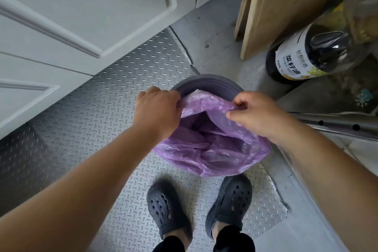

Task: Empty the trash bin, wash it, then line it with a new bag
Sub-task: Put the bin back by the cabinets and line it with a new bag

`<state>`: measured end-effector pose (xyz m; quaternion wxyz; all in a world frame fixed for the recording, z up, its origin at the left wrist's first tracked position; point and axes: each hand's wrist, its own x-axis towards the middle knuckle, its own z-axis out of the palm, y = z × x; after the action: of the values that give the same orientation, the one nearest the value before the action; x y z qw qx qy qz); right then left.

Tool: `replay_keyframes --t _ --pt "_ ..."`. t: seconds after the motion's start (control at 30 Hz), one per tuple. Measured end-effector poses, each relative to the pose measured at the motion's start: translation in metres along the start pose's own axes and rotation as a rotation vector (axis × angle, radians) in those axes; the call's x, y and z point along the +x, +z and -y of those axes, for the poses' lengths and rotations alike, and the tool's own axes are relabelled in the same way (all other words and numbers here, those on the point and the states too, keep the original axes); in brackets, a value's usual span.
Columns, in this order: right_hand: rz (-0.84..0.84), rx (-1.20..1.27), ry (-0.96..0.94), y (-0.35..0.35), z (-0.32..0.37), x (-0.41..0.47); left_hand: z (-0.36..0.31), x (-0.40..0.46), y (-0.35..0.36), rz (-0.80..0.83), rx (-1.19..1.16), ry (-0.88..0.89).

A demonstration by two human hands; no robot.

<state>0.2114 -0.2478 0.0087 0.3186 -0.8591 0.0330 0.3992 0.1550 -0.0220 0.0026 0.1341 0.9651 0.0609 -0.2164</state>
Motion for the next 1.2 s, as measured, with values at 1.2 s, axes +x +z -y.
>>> replay_keyframes --t 1.2 --pt "0.107 1.117 0.42 0.014 -0.105 -0.023 0.069 -0.076 0.093 0.603 -1.901 -0.792"
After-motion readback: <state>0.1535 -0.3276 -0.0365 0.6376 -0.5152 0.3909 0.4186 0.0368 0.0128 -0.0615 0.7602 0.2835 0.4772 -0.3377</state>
